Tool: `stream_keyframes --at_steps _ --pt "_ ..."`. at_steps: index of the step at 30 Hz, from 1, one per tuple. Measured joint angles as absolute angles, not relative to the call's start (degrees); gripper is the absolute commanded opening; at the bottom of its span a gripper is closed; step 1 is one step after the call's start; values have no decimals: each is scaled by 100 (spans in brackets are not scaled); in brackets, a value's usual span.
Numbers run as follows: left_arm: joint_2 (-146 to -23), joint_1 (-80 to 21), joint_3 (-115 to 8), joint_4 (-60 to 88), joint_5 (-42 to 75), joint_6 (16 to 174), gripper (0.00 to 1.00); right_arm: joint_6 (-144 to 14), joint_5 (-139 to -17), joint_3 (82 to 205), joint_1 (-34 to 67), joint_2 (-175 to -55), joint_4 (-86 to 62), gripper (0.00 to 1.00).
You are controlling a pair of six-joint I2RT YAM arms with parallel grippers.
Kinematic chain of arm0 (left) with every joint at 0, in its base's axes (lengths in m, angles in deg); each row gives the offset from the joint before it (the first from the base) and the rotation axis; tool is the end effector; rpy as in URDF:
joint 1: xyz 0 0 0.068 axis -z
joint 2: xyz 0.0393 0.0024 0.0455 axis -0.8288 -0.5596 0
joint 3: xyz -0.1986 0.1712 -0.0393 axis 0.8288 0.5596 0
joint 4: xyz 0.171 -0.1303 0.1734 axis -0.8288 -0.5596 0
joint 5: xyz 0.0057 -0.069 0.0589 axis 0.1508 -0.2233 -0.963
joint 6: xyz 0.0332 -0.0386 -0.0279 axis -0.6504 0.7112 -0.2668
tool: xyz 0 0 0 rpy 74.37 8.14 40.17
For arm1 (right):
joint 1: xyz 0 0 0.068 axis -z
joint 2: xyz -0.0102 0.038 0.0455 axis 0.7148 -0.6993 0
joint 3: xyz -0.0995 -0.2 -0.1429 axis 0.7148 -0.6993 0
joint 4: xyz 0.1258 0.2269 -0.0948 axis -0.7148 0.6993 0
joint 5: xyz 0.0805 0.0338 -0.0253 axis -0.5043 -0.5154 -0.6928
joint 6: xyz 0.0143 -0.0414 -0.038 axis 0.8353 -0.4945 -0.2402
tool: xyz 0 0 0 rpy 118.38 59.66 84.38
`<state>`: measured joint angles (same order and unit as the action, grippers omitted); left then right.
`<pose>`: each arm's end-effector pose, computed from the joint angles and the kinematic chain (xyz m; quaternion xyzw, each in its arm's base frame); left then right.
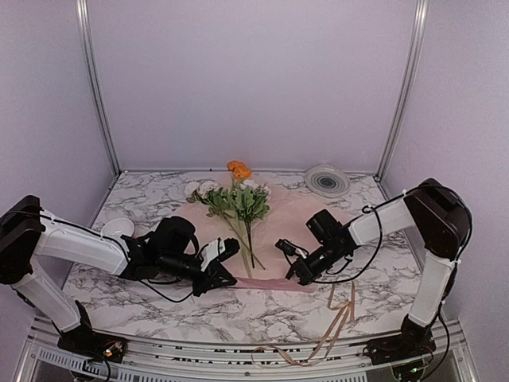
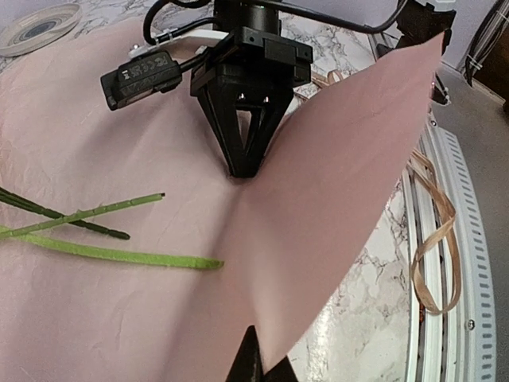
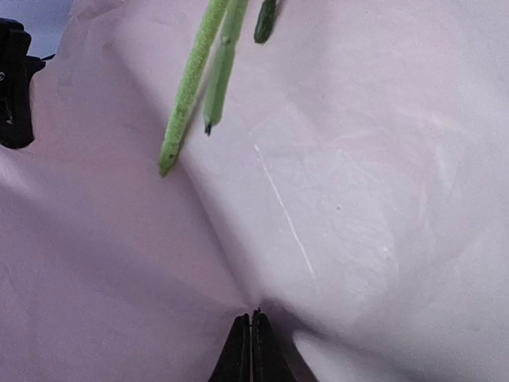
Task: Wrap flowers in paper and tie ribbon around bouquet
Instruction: Fold the bottom corner of the flattened wrapping paper at the center of the board.
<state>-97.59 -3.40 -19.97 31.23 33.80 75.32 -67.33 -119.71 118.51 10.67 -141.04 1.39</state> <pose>0.1822 -0.2677 0.1507 0.5252 0.6742 -0.3600 0.3741 0.2481 0.2118 0.0798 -0.3056 0.8449 0.4389 0.0103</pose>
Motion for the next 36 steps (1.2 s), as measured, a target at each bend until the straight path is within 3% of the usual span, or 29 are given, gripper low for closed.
stream_keyframes --at_steps 5,10,18,24,29,36 --pt "-9289 -265 -1701 2906 3240 7610 0 -6709 -11884 11580 1064 -13783 423 7" --pt "-9168 -309 -1688 2884 2855 7593 0 -6788 -11890 11681 1154 -13577 902 16" --pt "-9361 -803 -1721 2906 2412 7814 0 -6560 -12216 11980 1829 -12585 174 37" --pt "-9571 -1035 -1723 3044 2195 7989 0 -6552 -12400 11908 1630 -12489 -543 56" --pt "-9765 -1137 -1723 3046 2149 8133 0 -6796 -12380 11761 1163 -12487 -895 66" --pt "-9765 -1146 -1723 3083 2152 8177 0 -7070 -11928 11119 887 -12368 -1035 67"
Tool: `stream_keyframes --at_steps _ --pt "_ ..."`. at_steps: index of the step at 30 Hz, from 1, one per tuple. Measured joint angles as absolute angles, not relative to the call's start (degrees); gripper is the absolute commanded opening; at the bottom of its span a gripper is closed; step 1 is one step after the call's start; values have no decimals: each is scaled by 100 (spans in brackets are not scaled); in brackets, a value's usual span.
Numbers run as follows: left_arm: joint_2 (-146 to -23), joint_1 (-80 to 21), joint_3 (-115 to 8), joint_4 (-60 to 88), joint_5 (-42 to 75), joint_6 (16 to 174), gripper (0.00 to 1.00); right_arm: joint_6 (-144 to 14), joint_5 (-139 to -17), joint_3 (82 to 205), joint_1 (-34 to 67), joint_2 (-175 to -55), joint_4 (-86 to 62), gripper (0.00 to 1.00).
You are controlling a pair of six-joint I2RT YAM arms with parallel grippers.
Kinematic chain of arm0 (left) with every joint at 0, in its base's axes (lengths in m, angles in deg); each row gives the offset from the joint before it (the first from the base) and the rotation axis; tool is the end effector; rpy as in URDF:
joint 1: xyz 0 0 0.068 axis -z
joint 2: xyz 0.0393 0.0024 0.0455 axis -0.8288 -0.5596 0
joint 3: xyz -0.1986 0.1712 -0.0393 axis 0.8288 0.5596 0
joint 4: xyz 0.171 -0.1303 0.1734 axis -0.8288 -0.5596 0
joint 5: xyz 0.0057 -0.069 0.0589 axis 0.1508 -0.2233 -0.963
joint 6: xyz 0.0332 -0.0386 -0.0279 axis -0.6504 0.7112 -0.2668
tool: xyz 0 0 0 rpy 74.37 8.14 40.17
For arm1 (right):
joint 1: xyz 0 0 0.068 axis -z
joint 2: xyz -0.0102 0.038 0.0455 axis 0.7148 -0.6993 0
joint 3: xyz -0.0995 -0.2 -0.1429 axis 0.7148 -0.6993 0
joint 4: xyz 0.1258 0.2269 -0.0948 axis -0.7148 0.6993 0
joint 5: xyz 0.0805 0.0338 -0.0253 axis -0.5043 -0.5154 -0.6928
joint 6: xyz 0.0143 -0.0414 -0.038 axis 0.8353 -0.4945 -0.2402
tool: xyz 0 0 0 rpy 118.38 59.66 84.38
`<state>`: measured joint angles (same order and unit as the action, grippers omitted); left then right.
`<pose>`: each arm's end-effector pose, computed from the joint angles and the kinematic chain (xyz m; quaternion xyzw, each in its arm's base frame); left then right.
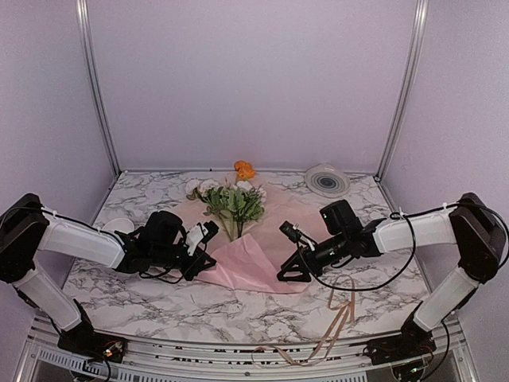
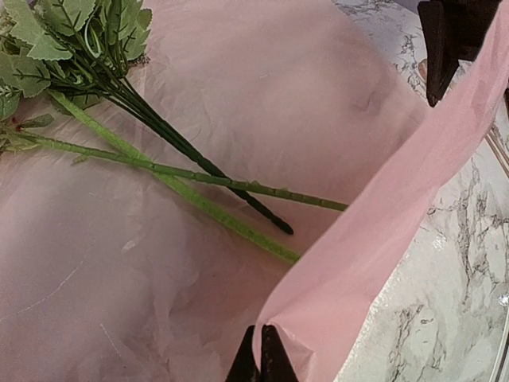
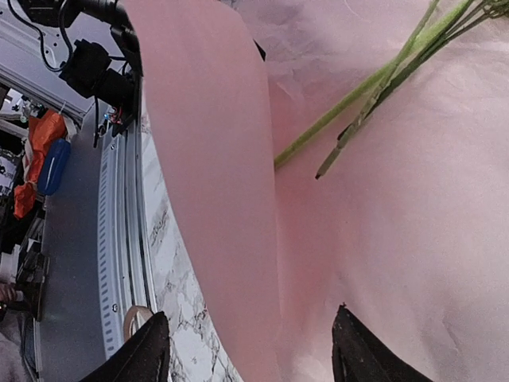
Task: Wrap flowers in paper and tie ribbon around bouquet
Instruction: Fold the bottom corner of the flattened wrapping paper at the center of the board.
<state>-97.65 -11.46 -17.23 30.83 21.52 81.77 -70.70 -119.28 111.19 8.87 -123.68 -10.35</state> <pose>0.2176 -0.2273 0.1335 0.3969 0.7837 -0.2651 0.3976 0.2299 0.2106 0.1473 -0.4011 0.7650 0.4698 0.1821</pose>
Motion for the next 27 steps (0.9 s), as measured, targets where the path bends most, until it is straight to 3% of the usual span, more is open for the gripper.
stream_keyframes --at_steps 7,8,9,11,12,13,16,18,21,27 --pt "-9748 -1146 -1721 3081 2147 8209 0 -6886 -11650 10500 586 -12401 -1686 64" --pt "-9735 -1146 -1721 3081 2145 8216 0 -6868 -11600 10435 540 -12438 -1780 59" --pt "-9719 -1146 -1721 3081 2145 8218 0 -6866 -11558 10406 503 -12480 -1837 47" --pt "-9708 -1146 -1721 3085 2145 8236 0 -6851 -11449 10378 433 -12626 -1981 14" --pt "-9706 -1146 -1721 3083 2147 8242 0 -6829 -11392 10378 422 -12709 -2060 3" --pt "-9695 -1146 -1719 3085 2149 8257 0 -6820 -11348 10378 420 -12775 -2099 0" --pt "-9588 -1148 -1651 3094 2202 8292 3 -6792 -11278 10411 422 -12834 -2049 0" --pt "-9472 -1155 -1568 3099 2300 8292 27 -6833 -11213 10542 422 -12830 -1852 0" --pt "-9293 -1164 -1461 3105 2556 8351 47 -6877 -11086 10843 422 -12790 -1459 0" --pt "-8793 -1161 -1354 3103 2788 8574 61 -6912 -11010 11195 424 -12497 -497 0"
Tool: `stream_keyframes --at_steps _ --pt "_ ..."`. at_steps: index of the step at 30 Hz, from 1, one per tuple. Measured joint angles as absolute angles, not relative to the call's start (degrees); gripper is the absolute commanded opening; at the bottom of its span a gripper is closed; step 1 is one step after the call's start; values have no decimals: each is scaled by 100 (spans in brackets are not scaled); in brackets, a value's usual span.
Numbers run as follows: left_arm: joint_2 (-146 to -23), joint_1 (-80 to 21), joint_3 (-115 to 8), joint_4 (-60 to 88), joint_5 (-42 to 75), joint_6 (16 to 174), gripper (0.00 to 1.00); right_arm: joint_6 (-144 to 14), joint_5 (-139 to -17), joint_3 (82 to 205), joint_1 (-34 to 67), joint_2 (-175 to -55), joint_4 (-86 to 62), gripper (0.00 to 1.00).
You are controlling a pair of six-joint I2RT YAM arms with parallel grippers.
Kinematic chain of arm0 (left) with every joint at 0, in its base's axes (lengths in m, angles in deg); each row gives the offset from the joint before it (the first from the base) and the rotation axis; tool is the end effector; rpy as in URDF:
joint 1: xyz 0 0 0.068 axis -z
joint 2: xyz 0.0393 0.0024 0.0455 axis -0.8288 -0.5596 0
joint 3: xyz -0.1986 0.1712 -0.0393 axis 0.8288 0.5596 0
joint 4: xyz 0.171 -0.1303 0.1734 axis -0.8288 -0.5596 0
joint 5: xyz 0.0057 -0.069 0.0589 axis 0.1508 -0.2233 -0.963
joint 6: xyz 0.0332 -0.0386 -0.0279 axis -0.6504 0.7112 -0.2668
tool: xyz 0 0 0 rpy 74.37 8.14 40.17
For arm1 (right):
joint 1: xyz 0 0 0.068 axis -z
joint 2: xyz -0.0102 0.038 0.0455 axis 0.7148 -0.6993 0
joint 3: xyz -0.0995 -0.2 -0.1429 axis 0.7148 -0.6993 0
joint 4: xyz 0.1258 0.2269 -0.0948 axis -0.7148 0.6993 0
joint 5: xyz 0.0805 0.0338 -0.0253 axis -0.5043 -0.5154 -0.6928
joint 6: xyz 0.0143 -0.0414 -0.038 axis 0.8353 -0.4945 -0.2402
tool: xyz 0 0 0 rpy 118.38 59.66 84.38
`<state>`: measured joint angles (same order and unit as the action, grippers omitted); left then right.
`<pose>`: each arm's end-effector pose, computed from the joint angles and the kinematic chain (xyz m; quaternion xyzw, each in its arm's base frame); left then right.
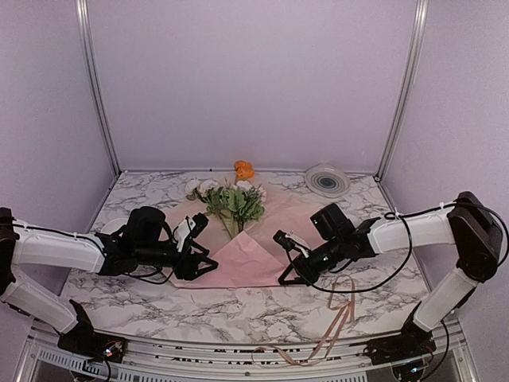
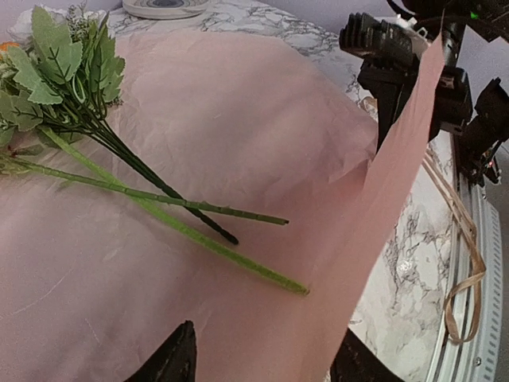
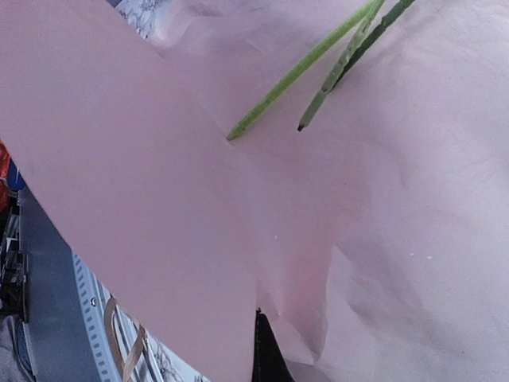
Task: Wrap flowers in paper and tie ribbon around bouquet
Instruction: Fold the bottom corner of the flattened wrapping paper at the center of the board.
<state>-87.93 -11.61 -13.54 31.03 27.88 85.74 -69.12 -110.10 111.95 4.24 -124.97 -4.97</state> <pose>0.2001 -0.2153 0.1627 0.3879 0.7539 -0.3354 0.4106 0.2145 0.2242 0.1349 -0.3955 0.8100 0.4069 0.1477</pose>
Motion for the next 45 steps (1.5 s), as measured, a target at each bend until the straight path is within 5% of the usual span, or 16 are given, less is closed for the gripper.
stream_keyframes --at_steps 16,29,32,38,40,45 --pt "-8331 -324 -939 3129 2965 8163 71 -7505 -11558 12004 472 -12309 2056 0" --pt "-9153 -348 -1020 3123 1863 7943 61 -7559 -11477 12937 1276 -13658 1916 0" --pt "-9356 -355 -1030 3127 1898 7958 53 -7642 -11482 12966 1276 -13658 1931 0" --pt "-9680 -372 -1072 3153 2082 8010 14 -7640 -11484 12966 1314 -13660 1953 0" --pt "-9745 -377 -1131 3166 2193 8041 0 -7627 -11482 12966 1318 -13660 1938 9" --pt "-9754 -440 -1179 3260 2648 8063 0 -7614 -11482 12968 1324 -13704 1830 35"
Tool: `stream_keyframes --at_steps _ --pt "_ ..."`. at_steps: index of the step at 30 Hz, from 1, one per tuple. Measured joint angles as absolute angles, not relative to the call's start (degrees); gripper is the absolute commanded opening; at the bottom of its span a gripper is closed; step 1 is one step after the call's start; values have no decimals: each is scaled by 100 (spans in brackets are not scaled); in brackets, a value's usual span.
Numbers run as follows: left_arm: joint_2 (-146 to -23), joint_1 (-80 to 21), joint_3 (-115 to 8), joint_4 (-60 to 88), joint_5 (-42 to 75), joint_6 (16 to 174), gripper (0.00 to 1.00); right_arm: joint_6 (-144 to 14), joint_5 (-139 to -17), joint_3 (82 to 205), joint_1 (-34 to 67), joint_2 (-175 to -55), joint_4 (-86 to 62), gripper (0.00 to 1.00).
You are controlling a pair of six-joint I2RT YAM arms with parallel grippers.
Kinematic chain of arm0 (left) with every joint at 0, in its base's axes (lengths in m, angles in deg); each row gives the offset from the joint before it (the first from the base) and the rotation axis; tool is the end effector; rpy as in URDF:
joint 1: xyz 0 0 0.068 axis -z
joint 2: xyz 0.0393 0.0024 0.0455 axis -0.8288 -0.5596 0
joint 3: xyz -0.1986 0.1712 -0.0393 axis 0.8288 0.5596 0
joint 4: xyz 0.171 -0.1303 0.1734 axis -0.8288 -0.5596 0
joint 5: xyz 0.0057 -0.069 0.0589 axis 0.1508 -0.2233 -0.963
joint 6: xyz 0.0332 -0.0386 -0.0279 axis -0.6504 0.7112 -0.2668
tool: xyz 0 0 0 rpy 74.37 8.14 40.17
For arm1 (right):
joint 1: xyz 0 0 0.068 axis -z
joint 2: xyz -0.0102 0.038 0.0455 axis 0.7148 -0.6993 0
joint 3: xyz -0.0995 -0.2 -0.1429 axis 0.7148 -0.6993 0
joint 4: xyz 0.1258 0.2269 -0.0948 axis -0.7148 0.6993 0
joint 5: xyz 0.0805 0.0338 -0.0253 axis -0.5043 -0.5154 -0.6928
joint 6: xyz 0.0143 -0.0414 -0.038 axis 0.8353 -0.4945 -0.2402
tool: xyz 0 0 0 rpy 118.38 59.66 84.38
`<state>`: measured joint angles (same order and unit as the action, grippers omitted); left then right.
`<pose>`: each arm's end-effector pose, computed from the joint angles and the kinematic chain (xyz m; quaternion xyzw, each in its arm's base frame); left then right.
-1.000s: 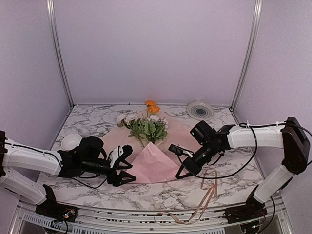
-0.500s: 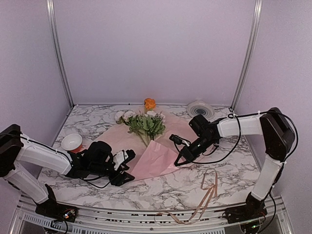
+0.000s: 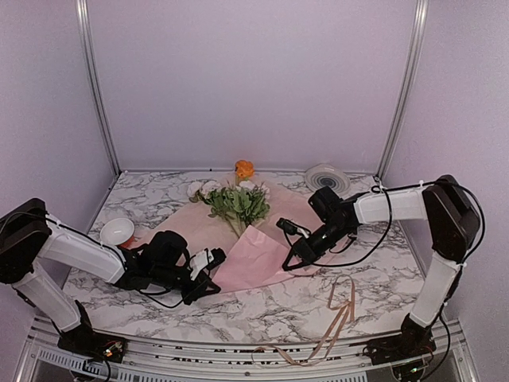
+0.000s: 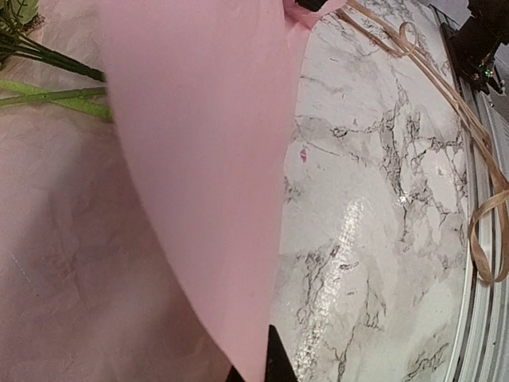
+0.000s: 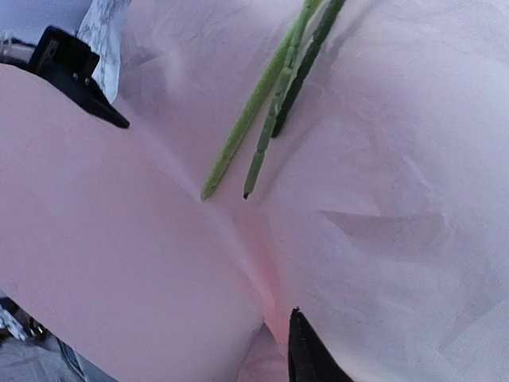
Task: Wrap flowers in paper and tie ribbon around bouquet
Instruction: Fold the bottom corner of the flattened wrapping paper at the center of the board.
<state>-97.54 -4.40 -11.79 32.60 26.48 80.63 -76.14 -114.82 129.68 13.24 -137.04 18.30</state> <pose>0.1714 -0.2371 0.1101 0.4698 0.7538 -0.3096 0.3395 0.2771 0.2101 0.1383 -0.3454 0.8490 0.3965 0.0522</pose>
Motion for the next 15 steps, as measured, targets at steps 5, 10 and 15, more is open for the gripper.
stream_keyframes --at_steps 5,10,15 --pt "-9756 -674 -1179 3287 2764 8198 0 -7585 -11488 12891 1353 -13719 1671 43" --pt "-9756 -958 -1179 3297 2764 8321 0 -7500 -11438 12557 1383 -13717 1492 47" --pt "-9750 -1013 -1179 3273 2744 8336 0 -7295 -11453 12321 1508 -13741 1476 48"
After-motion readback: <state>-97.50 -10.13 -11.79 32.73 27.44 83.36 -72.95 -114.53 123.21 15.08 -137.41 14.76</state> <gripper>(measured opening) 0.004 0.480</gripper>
